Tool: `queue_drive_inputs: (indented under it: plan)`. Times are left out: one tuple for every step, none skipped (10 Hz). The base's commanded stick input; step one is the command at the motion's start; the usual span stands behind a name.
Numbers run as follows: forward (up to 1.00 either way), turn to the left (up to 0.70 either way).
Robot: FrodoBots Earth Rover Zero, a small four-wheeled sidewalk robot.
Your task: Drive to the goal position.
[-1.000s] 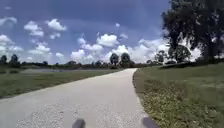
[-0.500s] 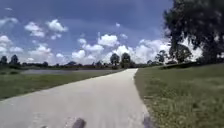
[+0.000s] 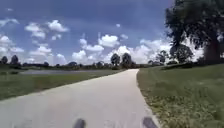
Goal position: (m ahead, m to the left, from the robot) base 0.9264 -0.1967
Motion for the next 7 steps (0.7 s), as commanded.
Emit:
queue_drive_inputs:
  plan:
    - [0.7, 0.0]
    - [0.7, 0.0]
    - [0.7, 0.0]
    - [0.7, 0.0]
    - [0.7, 0.0]
    - [0.7, 0.0]
    - [0.7, 0.0]
